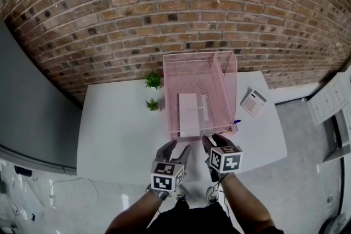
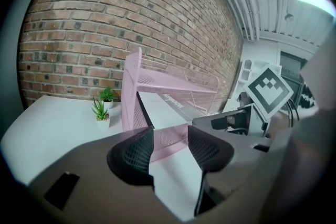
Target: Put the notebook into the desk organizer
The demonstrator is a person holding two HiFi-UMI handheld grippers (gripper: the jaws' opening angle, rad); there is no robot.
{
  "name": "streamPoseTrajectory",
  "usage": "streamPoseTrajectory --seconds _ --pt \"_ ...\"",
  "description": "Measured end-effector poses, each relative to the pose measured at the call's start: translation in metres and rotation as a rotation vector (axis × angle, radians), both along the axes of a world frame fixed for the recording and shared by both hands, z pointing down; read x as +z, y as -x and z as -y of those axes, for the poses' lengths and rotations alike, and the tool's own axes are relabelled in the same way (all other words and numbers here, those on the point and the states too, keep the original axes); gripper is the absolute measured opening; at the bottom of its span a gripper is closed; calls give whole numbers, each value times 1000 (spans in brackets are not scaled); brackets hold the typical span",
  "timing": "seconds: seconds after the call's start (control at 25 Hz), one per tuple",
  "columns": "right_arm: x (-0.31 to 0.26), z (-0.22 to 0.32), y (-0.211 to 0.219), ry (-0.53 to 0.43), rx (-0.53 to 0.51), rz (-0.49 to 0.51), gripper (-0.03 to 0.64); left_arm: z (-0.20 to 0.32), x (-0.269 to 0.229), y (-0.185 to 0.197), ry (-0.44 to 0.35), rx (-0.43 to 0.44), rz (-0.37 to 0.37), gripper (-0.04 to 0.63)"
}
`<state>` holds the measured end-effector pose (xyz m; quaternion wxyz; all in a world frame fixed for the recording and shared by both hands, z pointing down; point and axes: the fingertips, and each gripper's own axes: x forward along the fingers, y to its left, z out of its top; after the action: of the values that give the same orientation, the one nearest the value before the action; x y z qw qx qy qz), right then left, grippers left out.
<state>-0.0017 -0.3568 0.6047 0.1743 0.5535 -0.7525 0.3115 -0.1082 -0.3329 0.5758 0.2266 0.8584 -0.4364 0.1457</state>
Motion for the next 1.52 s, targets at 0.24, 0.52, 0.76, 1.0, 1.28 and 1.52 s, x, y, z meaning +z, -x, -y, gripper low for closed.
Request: streamPoseTrajectory --seconds 0.24,0.52,0.76,1.0,1.28,1.52 --pt "-19 -9 -1 -65 -4 31 164 -7 -9 0 -21 27 -7 156" --pt "-61 -33 2 -233 -88 17 4 -28 -35 -2 -88 12 -1 12" --pt "-102 -78 -6 -353 -192 84 3 -68 -59 -18 -133 -40 -8 6" --pt "-138 -148 -37 -432 -314 90 3 -132 -89 -53 -189 -93 -11 6" --pt "-158 -236 -61 -465 -453 97 3 -230 -111 -84 -214 -185 -8 6" --pt "-157 -284 -53 -461 -524 137 3 -291 -113 -78 -204 -245 34 6"
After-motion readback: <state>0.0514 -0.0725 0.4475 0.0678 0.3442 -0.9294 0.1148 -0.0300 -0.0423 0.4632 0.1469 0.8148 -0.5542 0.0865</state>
